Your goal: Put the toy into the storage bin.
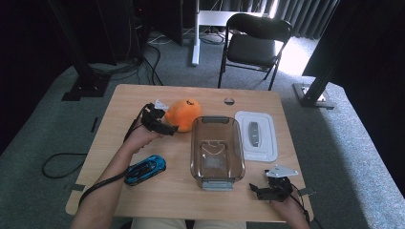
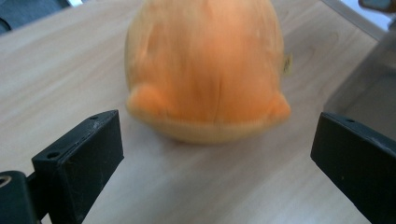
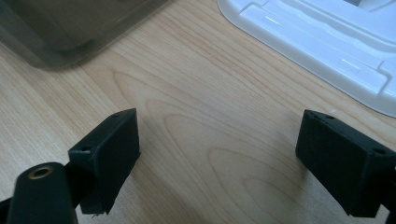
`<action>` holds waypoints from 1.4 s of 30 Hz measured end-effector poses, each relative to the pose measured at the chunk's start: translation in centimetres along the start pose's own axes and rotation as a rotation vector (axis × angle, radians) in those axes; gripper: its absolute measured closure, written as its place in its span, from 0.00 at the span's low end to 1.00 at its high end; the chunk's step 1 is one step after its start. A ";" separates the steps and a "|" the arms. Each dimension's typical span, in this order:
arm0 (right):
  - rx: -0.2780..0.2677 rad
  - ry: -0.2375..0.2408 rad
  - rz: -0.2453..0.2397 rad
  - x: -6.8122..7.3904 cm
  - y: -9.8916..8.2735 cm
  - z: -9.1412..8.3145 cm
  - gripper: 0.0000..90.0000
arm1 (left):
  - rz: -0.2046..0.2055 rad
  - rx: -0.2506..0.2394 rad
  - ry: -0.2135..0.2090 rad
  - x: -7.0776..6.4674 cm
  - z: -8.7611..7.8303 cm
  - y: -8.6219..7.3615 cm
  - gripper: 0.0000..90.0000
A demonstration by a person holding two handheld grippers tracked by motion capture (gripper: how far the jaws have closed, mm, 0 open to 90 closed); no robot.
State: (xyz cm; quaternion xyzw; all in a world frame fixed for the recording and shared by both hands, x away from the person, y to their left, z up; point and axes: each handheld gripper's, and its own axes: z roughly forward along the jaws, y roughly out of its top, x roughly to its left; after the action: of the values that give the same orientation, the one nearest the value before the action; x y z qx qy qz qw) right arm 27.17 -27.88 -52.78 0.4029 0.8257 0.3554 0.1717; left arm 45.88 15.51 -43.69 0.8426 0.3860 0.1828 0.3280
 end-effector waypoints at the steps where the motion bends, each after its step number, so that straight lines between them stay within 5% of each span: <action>1: 0.000 0.000 0.000 0.0 0.0 0.0 0.15 | 0.001 0.000 0.013 -0.1 0.2 0.2 0.03; 8: -0.001 0.000 0.000 0.0 0.0 0.0 0.15 | -0.006 -0.021 -0.002 -0.3 1.5 1.4 0.03; 22: -0.001 -0.003 0.002 0.0 0.0 0.0 0.15 | 0.004 0.093 0.031 -0.4 5.7 2.1 0.03; 30: -0.001 -0.016 0.015 -0.1 0.0 0.0 0.15 | -0.013 0.130 0.039 -0.2 6.2 2.1 0.08; 34: -0.001 -0.018 0.018 -0.1 0.0 0.0 0.15 | -0.010 0.134 0.059 -0.5 6.2 2.1 0.20; 40: -0.014 -0.001 0.055 -0.4 0.1 0.1 0.15 | -0.051 0.103 0.078 -0.6 5.3 2.0 0.54; 42: -0.006 -0.027 0.056 -0.4 0.4 0.3 0.16 | -0.050 0.084 0.067 -0.5 4.9 2.0 0.63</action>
State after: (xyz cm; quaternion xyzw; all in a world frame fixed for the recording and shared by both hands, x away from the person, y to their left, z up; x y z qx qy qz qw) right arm 27.79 -27.95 -52.69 0.4300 0.8107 0.3570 0.1744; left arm 49.33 12.12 -45.83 0.8393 0.4248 0.1862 0.2837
